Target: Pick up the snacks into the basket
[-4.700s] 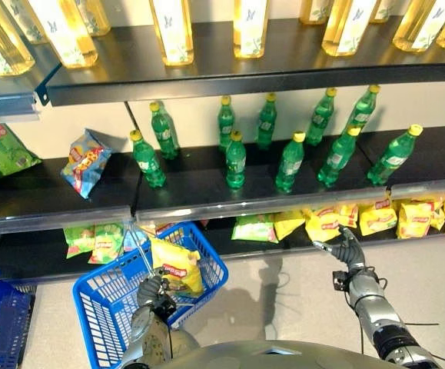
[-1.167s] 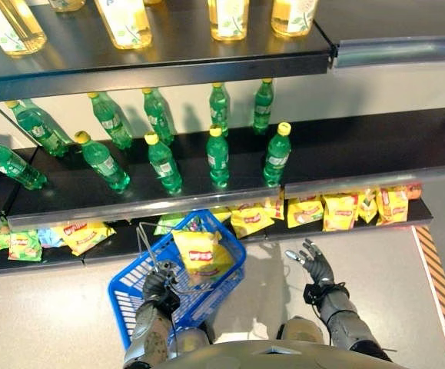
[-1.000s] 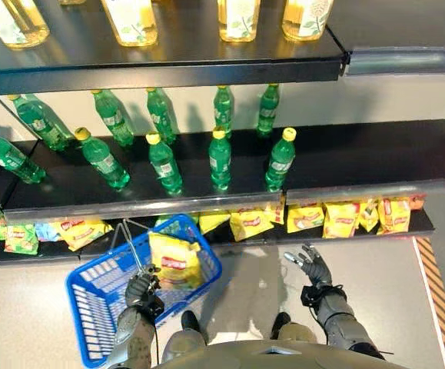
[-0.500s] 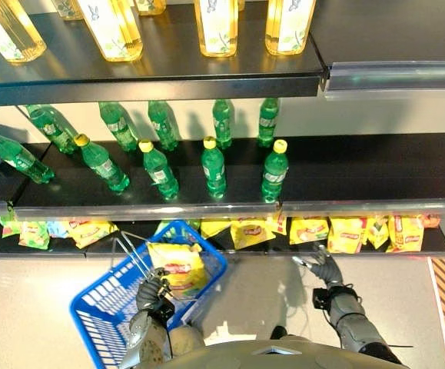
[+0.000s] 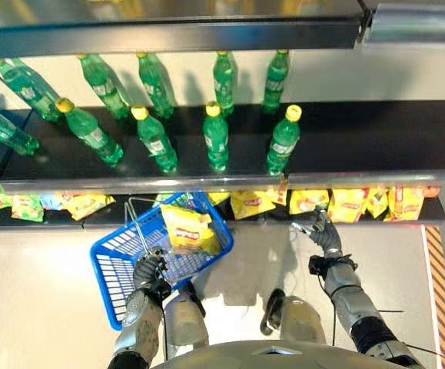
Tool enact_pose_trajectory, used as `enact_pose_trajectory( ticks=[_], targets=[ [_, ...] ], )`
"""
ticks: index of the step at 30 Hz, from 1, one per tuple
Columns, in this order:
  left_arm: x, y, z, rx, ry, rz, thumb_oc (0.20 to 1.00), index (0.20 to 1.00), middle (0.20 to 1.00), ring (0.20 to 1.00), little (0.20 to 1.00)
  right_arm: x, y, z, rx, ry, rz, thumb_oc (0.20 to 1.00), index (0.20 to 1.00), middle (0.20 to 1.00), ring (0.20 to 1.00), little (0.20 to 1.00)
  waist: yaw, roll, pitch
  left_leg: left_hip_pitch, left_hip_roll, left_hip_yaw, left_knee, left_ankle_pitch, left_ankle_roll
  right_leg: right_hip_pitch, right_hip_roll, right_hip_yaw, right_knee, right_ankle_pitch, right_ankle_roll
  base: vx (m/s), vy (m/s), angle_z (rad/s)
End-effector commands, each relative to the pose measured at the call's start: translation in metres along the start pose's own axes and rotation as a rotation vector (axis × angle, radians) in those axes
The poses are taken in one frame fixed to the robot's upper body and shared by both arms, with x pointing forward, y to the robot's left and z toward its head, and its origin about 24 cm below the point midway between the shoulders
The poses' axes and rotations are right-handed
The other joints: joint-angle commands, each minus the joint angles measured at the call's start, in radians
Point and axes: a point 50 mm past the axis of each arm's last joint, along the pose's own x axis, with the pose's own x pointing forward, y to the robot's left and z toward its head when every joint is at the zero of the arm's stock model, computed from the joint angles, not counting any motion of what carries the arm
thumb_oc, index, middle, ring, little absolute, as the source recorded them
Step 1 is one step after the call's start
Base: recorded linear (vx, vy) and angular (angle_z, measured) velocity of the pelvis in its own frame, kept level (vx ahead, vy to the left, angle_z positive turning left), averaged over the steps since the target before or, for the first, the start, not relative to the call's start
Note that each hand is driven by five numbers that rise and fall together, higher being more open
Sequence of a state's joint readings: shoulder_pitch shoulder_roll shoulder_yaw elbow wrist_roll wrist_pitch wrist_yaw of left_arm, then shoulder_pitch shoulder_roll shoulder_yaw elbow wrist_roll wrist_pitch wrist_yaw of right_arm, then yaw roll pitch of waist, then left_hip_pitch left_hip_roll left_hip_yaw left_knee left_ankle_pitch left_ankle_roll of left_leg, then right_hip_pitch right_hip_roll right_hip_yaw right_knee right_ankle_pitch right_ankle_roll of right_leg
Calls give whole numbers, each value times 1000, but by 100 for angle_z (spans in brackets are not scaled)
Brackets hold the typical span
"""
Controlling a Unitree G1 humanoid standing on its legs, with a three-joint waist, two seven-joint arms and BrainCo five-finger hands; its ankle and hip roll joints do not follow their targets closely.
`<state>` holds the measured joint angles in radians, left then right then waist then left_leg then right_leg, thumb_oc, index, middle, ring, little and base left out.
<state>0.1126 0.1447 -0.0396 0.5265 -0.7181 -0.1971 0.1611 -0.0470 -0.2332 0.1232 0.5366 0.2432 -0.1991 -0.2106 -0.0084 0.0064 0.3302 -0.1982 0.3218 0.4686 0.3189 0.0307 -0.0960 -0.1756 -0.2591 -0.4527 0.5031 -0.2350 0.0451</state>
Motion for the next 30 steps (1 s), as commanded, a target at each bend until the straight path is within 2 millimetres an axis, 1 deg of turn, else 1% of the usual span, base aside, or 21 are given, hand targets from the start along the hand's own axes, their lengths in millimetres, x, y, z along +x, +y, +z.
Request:
enact_pose_trajectory(
  ticks=[1,2,3,4,5,6,10,12,13,14,15,16,18,20,22,25,30],
  targets=[
    [2,-25,60,-73,-305,-106,200,200,200,200,200,6,-14,41,-25,-212,-46,1000,1000,1000,1000,1000,9,-7,-8,-101,104,-38,255,-91,-27,-6,-24,-12,28,31,42,-60,5,3],
    [2,-28,63,-81,-316,-109,200,200,200,200,200,7,-14,42,-38,-218,-53,1000,1000,1000,1000,1000,10,-6,-2,-116,106,-39,280,-106,-24,-25,-32,-10,55,23,42,-37,12,-3],
    [2,-28,63,-81,-316,-109,200,200,200,200,200,7,-14,42,-39,-219,-53,1000,1000,1000,1000,1000,10,-6,-3,-119,107,-40,283,-108,-23,-28,-33,-10,59,21,42,-47,11,-6],
    [3,-33,67,-89,-331,-120,200,200,200,200,200,9,-14,48,-63,-243,-53,1000,1000,1000,1000,1000,10,-6,4,-142,114,-42,318,-127,-20,-57,-41,-2,97,7,41,-23,5,-3],
    [3,-33,67,-90,-331,-120,200,200,200,200,200,9,-14,48,-63,-243,-54,1000,1000,1000,1000,1000,10,-5,3,-145,115,-43,320,-128,-20,-59,-42,-1,99,5,41,-61,11,-1],
    [4,-37,71,-98,-345,-130,200,200,200,200,200,9,-13,52,-77,-265,-58,1000,1000,1000,1000,1000,7,-4,11,-165,120,-45,349,-143,-16,-86,-54,3,138,-7,41,-59,17,-1],
    [3,-44,77,-108,-371,-149,200,200,200,200,200,8,-12,58,-80,-295,-49,1000,1000,1000,1000,1000,4,-1,20,-200,130,-52,392,-161,-13,-131,-70,12,194,-29,36,-30,9,-2],
    [2,-47,80,-116,-383,-160,200,200,200,200,200,6,-11,67,-118,-344,-31,1000,1000,1000,1000,1000,3,-1,24,-216,141,-51,421,-179,-11,-152,-78,13,227,-43,34,0,0,0],
    [2,-47,80,-116,-383,-160,200,200,200,200,200,6,-11,67,-118,-343,-31,1000,1000,1000,1000,1000,3,-1,24,-216,141,-51,422,-179,-11,-152,-78,13,227,-43,34,0,0,0],
    [2,-48,81,-114,-385,-164,200,200,200,200,200,3,-12,75,-163,-399,-34,1000,1000,1000,1000,1000,1,1,27,-227,144,-57,440,-188,-9,-164,-83,17,243,-51,35,0,0,0],
    [2,-48,80,-114,-385,-164,200,200,200,200,200,3,-12,75,-163,-399,-34,1000,1000,1000,1000,1000,1,1,26,-227,144,-57,440,-188,-9,-164,-83,17,244,-51,35,0,0,0],
    [1,-47,82,-118,-399,-162,200,200,200,200,200,-1,-14,85,-215,-465,-54,1000,1000,1000,1000,1000,-1,3,28,-239,149,-60,456,-194,-8,-174,-87,18,260,-57,35,-7,18,-5],
    [0,-48,82,-113,-402,-169,200,200,200,200,200,-6,-14,97,-268,-545,-64,1000,1000,1000,1000,1000,-3,4,30,-243,151,-63,459,-196,-7,-180,-89,18,265,-59,37,-4,12,-2],
    [-1,-46,81,-105,-399,-171,200,200,200,200,200,-11,-12,112,-275,-631,-71,1000,1000,1000,1000,1000,-4,5,28,-246,149,-64,461,-196,-6,-183,-92,17,269,-60,40,0,0,0],
    [-1,-47,79,-100,-394,-180,200,200,200,200,200,-14,-11,122,-277,-678,-68,1000,1000,1000,1000,1000,-4,4,27,-247,150,-64,461,-197,-5,-185,-96,16,269,-61,43,0,0,0],
    [-2,-46,79,-97,-392,-186,200,200,200,200,200,-15,-10,131,-261,-712,-67,1000,1000,1000,1000,1000,0,5,25,-244,147,-64,460,-198,-3,-181,-100,14,272,-61,46,0,0,0],
    [-4,-47,77,-99,-378,-209,200,200,200,200,200,-8,-6,141,-239,-721,-58,1000,1000,1000,1000,1000,10,2,23,-230,143,-60,451,-197,-6,-156,-107,5,261,-59,52,32,7,3]
  ],
)
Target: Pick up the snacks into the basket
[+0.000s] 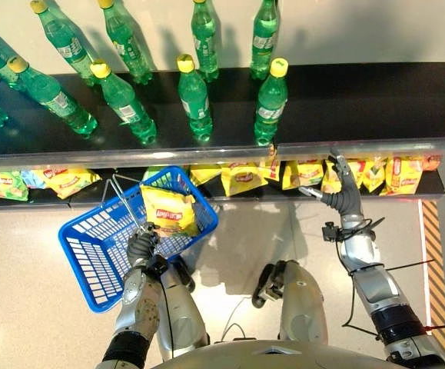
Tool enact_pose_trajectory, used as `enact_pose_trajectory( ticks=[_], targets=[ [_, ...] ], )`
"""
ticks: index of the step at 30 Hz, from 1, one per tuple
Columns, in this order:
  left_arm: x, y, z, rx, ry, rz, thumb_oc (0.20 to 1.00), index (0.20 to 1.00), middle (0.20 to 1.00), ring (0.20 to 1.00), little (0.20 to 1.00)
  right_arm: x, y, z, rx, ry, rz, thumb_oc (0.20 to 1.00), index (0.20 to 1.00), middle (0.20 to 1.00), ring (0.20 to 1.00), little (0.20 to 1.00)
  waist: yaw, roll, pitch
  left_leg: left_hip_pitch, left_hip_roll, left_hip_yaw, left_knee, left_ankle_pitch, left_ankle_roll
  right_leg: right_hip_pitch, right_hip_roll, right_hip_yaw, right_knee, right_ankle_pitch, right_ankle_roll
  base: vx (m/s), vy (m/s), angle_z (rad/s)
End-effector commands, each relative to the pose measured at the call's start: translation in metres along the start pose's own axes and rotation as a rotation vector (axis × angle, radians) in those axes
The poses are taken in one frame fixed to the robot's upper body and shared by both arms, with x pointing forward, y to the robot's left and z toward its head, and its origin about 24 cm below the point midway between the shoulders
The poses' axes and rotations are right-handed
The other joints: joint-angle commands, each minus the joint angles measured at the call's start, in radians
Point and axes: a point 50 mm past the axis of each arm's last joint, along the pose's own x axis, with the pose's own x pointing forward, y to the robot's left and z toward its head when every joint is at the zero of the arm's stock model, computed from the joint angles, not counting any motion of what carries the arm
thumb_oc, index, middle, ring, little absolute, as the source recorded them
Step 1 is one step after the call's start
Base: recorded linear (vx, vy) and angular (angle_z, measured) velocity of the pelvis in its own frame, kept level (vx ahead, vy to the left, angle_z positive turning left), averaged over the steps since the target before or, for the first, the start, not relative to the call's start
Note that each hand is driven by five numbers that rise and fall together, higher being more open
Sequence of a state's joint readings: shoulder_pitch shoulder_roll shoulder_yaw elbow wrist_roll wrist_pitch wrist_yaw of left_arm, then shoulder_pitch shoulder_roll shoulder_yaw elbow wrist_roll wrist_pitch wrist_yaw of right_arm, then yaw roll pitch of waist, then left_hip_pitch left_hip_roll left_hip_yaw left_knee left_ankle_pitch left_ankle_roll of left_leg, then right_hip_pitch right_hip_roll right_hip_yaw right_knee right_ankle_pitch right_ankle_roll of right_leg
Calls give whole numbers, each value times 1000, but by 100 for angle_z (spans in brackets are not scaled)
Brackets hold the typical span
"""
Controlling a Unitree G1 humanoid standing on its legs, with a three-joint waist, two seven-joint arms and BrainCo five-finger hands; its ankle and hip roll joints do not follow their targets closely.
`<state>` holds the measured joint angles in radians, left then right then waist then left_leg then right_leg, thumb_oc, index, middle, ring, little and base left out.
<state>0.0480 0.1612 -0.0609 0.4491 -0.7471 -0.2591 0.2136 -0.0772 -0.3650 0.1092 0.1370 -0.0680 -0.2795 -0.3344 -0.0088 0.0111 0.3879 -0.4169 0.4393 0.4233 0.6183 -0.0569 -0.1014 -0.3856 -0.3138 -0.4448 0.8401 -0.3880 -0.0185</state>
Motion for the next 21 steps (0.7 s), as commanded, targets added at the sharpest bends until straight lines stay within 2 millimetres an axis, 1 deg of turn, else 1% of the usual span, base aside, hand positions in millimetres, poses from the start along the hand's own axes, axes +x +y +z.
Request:
enact_pose_trajectory(
  ticks=[1,3,7,8,9,11,13,17,18,20,21],
  targets=[
    [-5,-24,44,-55,-221,-167,200,200,200,200,200,19,-7,23,29,-118,-44,1000,1000,1000,1000,1000,15,-3,-36,-9,24,-15,150,-109,-2,60,-55,-7,-77,94,117,35,-2,5],
    [-5,-25,45,-56,-223,-173,200,200,200,200,200,23,-6,23,33,-114,-43,1000,1000,1000,1000,1000,18,-3,-34,-7,23,-14,147,-107,-4,63,-56,-9,-76,95,118,22,-7,8],
    [-7,-26,46,-60,-219,-192,200,200,200,200,200,34,-4,21,69,-80,-56,1000,1000,1000,1000,1000,39,-3,-35,-5,22,-16,142,-103,-6,71,-59,-23,-78,95,120,28,-18,8],
    [-7,-26,46,-60,-219,-192,200,200,200,200,200,34,-4,21,69,-80,-56,1000,1000,1000,1000,1000,39,-3,-35,-5,22,-16,142,-103,-6,71,-59,-23,-78,95,120,18,-18,7],
    [-7,-26,45,-55,-217,-196,200,200,200,200,200,41,-3,21,80,-70,-65,1000,1000,1000,1000,1000,49,-3,-33,-7,21,-19,141,-102,-8,74,-61,-28,-80,96,120,14,-14,14],
    [-7,-26,46,-51,-215,-200,200,200,200,200,200,46,-2,21,84,-65,-68,1000,1000,1000,1000,1000,55,-3,-32,-8,20,-20,139,-102,-8,74,-62,-31,-79,97,120,17,-14,14],
    [-8,-26,45,-51,-204,-205,200,200,200,200,200,56,0,20,87,-44,-78,1000,1000,1000,1000,1000,67,0,-28,-11,19,-22,139,-101,-8,78,-62,-34,-81,98,121,16,-13,6],
    [-9,-27,44,-53,-195,-219,200,200,200,200,200,68,-1,21,107,-23,-96,1000,1000,1000,1000,1000,81,7,-18,-17,18,-26,136,-97,-9,72,-65,-37,-79,101,122,-4,-12,8],
    [-9,-27,44,-53,-195,-219,200,200,200,200,200,68,-1,21,107,-23,-96,1000,1000,1000,1000,1000,81,7,-17,-17,18,-26,136,-97,-9,72,-65,-37,-79,101,122,2,-14,3],
    [-10,-28,43,-52,-187,-231,200,200,200,200,200,76,1,22,140,-4,-102,1000,1000,1000,1000,1000,91,8,-15,-16,16,-26,130,-93,-9,73,-67,-41,-81,103,121,4,-15,4],
    [-10,-28,43,-52,-187,-231,200,200,200,200,200,76,1,22,140,-4,-102,1000,1000,1000,1000,1000,91,8,-15,-15,16,-26,129,-93,-9,73,-67,-41,-81,103,121,0,0,0]
  ],
)
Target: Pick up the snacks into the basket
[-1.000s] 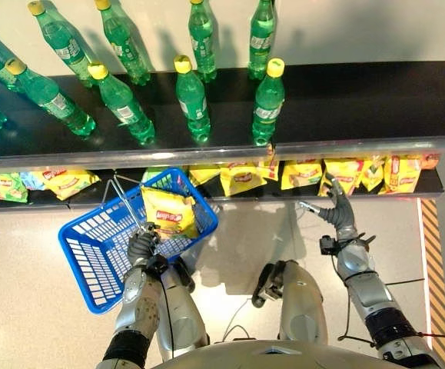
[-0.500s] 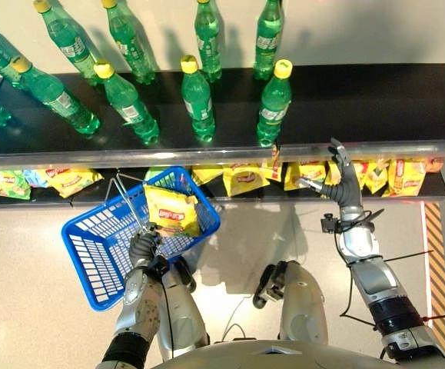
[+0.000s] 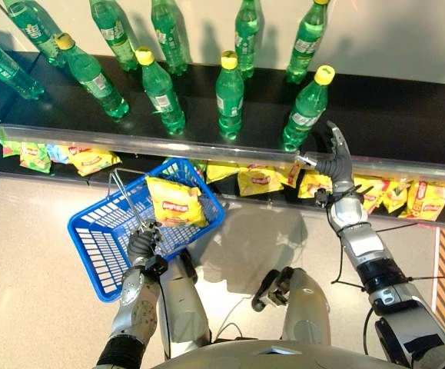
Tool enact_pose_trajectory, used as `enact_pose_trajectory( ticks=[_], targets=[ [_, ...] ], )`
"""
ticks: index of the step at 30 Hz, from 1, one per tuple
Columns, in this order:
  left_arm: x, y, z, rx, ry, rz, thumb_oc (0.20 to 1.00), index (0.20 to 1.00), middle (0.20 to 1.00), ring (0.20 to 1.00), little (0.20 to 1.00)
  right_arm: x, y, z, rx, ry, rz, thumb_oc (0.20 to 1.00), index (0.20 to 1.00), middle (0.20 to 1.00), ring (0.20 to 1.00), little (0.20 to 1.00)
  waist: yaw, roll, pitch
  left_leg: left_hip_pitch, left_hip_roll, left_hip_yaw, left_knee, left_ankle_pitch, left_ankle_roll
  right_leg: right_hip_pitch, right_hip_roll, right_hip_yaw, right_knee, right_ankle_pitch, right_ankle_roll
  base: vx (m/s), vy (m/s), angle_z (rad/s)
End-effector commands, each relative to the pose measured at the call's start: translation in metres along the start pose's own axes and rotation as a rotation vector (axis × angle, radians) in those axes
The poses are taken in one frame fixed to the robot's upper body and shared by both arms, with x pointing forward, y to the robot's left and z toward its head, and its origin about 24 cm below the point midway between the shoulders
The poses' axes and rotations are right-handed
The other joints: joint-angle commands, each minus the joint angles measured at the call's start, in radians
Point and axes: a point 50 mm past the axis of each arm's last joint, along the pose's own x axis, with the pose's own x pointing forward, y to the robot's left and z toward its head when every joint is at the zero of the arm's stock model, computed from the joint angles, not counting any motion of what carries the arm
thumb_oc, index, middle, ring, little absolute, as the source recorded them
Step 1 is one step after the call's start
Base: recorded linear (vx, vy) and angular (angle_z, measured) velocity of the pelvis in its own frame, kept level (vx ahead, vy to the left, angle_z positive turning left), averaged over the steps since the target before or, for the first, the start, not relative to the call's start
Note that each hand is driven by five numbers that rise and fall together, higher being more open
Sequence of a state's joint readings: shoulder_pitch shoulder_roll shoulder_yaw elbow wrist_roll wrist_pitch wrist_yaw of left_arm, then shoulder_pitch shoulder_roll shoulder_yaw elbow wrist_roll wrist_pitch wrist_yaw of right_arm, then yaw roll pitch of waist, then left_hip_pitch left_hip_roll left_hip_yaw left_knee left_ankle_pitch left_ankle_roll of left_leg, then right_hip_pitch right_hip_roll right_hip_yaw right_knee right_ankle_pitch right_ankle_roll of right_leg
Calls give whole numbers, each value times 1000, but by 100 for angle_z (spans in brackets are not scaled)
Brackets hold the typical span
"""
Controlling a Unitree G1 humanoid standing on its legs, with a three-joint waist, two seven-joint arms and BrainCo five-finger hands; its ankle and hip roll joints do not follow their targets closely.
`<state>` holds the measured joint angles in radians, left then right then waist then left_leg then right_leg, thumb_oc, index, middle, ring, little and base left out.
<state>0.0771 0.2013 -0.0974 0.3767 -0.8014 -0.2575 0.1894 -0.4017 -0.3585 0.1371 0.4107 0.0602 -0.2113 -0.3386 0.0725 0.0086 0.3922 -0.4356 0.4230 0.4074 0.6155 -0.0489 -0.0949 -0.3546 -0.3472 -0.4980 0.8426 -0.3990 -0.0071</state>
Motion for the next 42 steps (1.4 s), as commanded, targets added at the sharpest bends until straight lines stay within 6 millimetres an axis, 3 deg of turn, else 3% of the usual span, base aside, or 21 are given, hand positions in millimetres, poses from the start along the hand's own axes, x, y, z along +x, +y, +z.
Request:
enact_pose_trajectory(
  ticks=[1,11,31,42],
  targets=[
    [-5,-27,34,-24,-166,-180,200,200,200,200,200,16,-7,13,55,-38,-64,1000,1000,1000,1000,1000,17,12,-19,5,32,-10,126,-98,-16,46,-34,9,-89,118,110,0,0,0],
    [-7,-27,32,-20,-145,-197,200,200,200,200,200,44,-10,24,67,-16,-114,1000,1000,1000,1000,1000,35,20,-22,16,28,-8,103,-86,-19,64,-32,-2,-109,130,112,0,0,0],
    [-7,-27,33,-20,-141,-201,200,200,200,200,200,70,-1,47,72,-34,-84,1000,1000,1000,1000,1000,59,29,-12,23,24,-9,96,-77,-22,73,-38,-7,-108,138,119,-1,0,0],
    [-8,-26,33,-21,-137,-202,200,200,200,200,200,87,-8,52,46,16,-119,1000,1000,1000,1000,1000,77,35,-8,19,22,-20,103,-80,-19,76,-38,-9,-93,130,116,0,0,0]
  ],
)
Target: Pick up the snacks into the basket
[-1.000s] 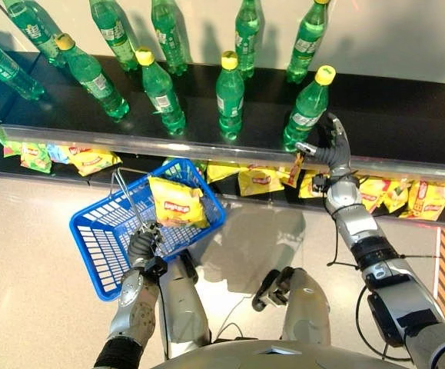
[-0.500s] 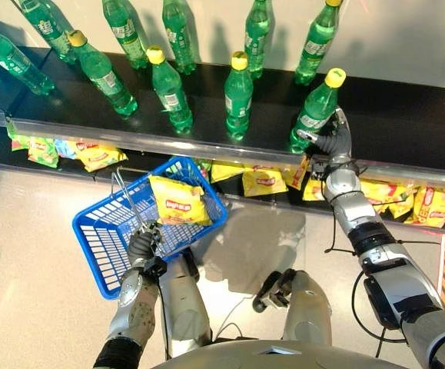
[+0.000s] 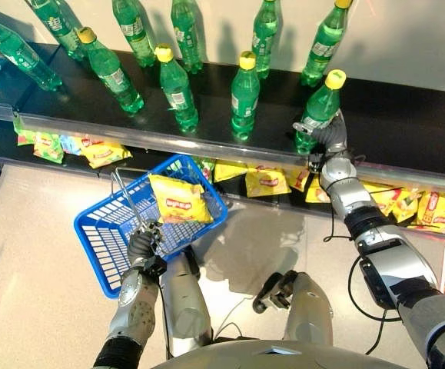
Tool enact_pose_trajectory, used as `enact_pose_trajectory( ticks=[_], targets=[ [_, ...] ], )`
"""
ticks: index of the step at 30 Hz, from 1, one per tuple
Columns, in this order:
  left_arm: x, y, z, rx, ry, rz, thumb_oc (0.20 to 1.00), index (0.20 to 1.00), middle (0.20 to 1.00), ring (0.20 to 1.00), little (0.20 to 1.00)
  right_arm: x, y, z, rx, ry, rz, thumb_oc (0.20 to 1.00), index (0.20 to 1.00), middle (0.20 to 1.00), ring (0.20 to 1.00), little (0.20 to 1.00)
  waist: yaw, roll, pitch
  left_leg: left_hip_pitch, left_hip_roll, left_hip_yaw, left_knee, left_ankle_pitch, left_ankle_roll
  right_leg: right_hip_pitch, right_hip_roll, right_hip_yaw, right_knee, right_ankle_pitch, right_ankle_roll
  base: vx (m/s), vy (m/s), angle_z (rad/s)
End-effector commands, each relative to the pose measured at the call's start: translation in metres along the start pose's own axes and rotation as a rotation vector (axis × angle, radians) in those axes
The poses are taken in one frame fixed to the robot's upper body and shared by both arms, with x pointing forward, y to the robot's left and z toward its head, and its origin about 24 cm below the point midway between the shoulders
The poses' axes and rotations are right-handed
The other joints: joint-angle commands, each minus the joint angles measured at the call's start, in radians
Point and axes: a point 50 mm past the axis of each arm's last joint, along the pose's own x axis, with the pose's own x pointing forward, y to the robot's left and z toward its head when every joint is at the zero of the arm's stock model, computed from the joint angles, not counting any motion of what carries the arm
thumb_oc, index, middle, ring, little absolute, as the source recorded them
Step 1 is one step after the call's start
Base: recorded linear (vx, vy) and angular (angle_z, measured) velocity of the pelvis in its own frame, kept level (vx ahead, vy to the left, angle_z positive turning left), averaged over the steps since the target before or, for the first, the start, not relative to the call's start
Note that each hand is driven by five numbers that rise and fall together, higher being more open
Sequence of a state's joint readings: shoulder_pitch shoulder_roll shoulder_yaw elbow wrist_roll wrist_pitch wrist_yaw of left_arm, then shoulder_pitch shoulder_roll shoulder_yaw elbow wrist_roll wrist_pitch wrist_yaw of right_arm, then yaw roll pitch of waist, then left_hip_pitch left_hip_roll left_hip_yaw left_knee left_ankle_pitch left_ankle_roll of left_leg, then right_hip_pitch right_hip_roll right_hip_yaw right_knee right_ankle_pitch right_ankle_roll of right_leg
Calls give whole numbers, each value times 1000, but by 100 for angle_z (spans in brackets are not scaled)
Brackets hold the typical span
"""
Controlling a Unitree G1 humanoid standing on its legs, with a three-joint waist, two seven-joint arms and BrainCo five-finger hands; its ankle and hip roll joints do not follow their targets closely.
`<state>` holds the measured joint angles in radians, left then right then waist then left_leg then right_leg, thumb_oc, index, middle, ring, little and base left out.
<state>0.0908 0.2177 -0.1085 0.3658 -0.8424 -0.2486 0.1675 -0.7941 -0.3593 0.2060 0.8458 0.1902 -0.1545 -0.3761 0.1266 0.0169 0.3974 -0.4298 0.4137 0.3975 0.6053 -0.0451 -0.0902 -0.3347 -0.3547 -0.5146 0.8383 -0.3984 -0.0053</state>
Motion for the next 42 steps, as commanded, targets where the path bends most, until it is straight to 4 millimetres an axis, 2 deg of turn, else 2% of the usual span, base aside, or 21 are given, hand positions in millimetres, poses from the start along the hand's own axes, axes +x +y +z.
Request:
enact_pose_trajectory(
  ticks=[1,2,3,4,15,20,25,30,31,34,35,39,42],
  targets=[
    [-6,-29,32,1,-152,-188,200,200,200,200,200,20,-15,35,45,-90,-60,1000,1000,1000,1000,1000,26,27,-14,14,31,-10,113,-83,-24,58,-31,6,-90,129,115,0,0,0],
    [-6,-29,32,2,-151,-189,200,200,200,200,200,21,-16,37,45,-89,-64,793,793,793,793,793,26,27,-13,14,30,-10,114,-84,-25,58,-31,5,-89,129,116,0,0,0],
    [-6,-29,32,2,-151,-189,200,200,200,200,200,22,-16,39,48,-93,-66,542,542,542,542,542,28,27,-13,15,30,-10,114,-84,-25,59,-31,5,-89,130,116,0,0,0],
    [-6,-30,33,3,-153,-191,200,200,200,200,200,24,-17,41,54,-99,-70,200,200,200,200,200,28,28,-13,16,29,-10,113,-83,-25,60,-31,5,-91,131,117,0,0,0],
    [-4,-31,35,8,-161,-189,200,200,200,200,200,21,-18,49,86,-149,-75,200,200,200,200,200,25,24,-10,21,29,-10,106,-80,-24,60,-35,6,-88,134,119,0,5,2],
    [-3,-31,36,0,-171,-182,200,200,200,200,200,9,-17,50,165,-201,-72,200,200,200,200,200,13,18,-10,27,30,-7,102,-80,-24,64,-35,9,-95,138,121,0,0,0],
    [-3,-33,39,-7,-187,-181,200,200,200,200,200,-4,-25,55,207,-279,-109,200,200,200,200,200,2,16,-11,32,30,-5,98,-80,-24,61,-37,9,-94,139,124,0,0,0],
    [-2,-34,43,-27,-221,-173,200,200,200,200,200,-33,-41,64,211,-442,-196,200,200,200,200,200,-10,12,-15,38,26,-9,94,-82,-20,68,-40,6,-96,139,129,0,0,0],
    [-2,-34,43,-26,-219,-173,200,200,200,200,200,-34,-41,63,210,-441,-197,200,200,200,200,200,-9,12,-16,38,26,-9,93,-82,-20,68,-40,6,-96,139,129,0,0,0],
    [-2,-34,46,-23,-240,-166,200,200,200,200,200,-60,-46,76,217,-578,-228,200,200,200,200,200,-17,8,-18,46,24,-12,79,-76,-19,79,-40,0,-107,142,135,0,0,0],
    [-2,-34,45,-22,-240,-166,200,200,200,200,200,-60,-46,75,216,-578,-228,200,200,200,200,200,-17,8,-19,46,23,-12,79,-76,-19,80,-40,-1,-107,142,135,0,0,0],
    [-5,-34,48,-20,-253,-172,200,200,200,200,200,-80,-46,94,243,-703,-177,200,200,200,200,200,-22,1,-19,55,18,-12,64,-71,-16,84,-38,-2,-118,150,137,0,0,0],
    [-7,-33,52,-29,-268,-181,200,200,200,200,200,-91,-36,96,260,-723,-30,200,200,200,200,200,-23,-10,-16,58,20,-9,55,-62,-17,87,-36,-3,-126,158,138,0,0,0]
  ],
)
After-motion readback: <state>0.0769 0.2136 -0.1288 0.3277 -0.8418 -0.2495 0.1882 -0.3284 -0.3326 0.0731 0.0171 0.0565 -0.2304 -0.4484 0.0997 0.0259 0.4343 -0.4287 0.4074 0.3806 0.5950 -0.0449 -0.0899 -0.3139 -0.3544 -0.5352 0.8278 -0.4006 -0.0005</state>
